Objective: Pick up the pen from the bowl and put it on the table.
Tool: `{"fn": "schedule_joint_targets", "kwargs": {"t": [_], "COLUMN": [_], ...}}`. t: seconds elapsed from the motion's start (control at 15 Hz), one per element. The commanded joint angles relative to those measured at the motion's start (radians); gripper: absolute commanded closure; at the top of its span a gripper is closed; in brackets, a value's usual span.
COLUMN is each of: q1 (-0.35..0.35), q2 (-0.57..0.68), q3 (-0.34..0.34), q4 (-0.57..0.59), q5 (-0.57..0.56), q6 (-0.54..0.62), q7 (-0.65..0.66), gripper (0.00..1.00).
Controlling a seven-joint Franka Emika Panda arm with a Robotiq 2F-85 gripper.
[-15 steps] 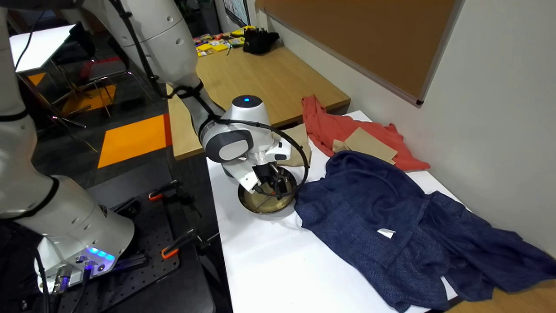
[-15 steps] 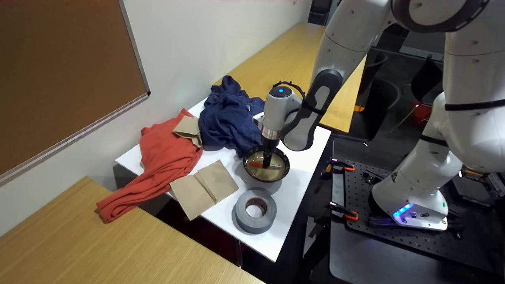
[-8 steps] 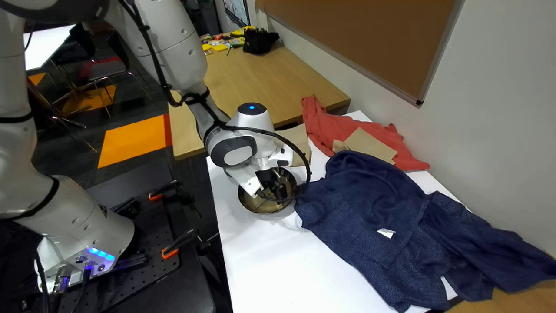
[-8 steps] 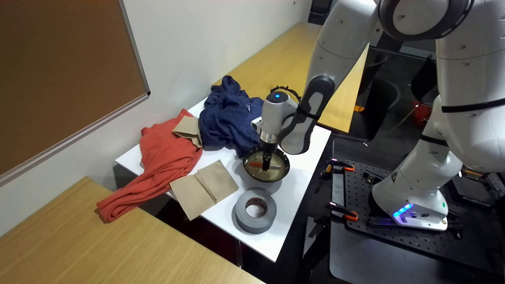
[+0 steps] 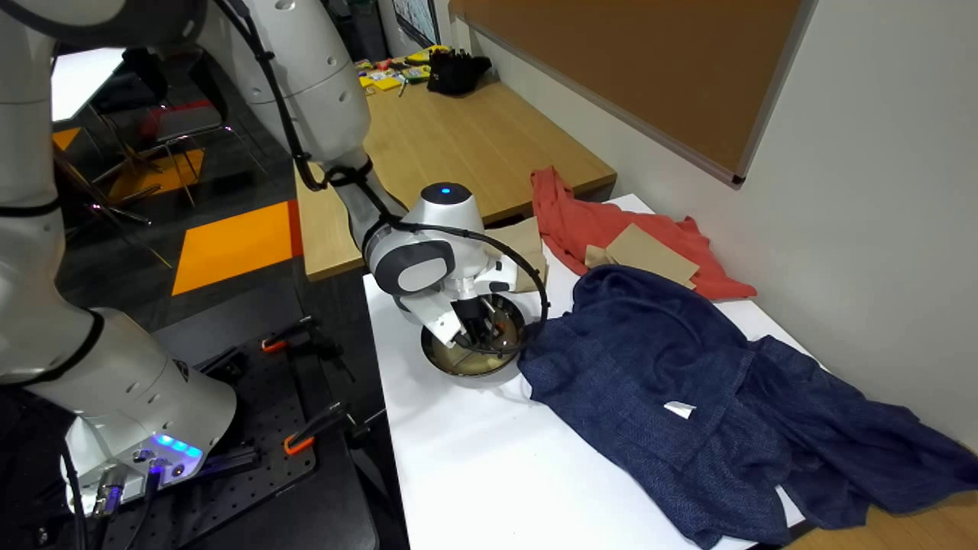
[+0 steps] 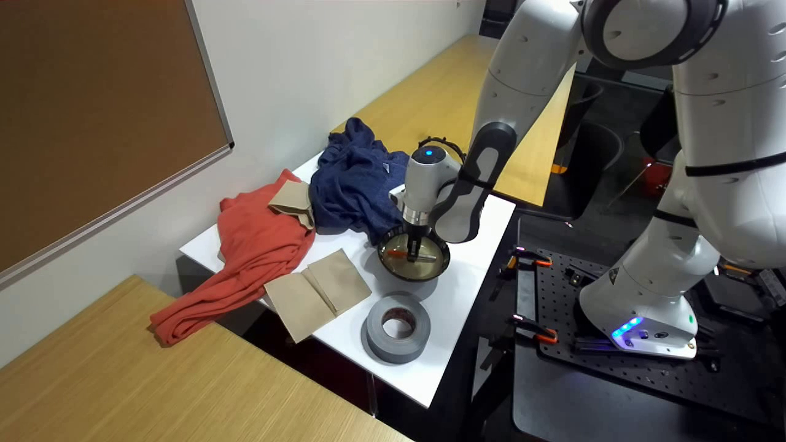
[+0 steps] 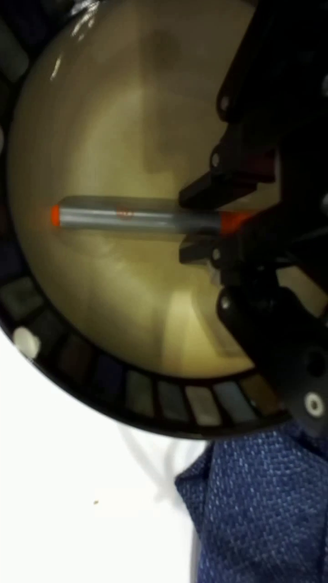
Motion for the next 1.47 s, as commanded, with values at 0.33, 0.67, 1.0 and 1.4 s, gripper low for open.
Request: {"fn": "schedule_joint_targets", "kwargs": {"t": [0.33,0.67,1.0,1.4], "q1": [-0.06,-0.142,-0.027,0.289], "q2": [-0.209,-0.402,-0.462,-0.344], "q3": [0.046,0.101,-0.088,-0.581], "q4": [-0.15,-0.262,-0.26,-0.151], "q5": [0.022,0.111,0.064,-0.294], "q6": [0.001,0.007,0.05,0.113], "q7": [0.079,0.097,0.329,0.805], "gripper": [0.96,0.96,0.96,0.96]}}
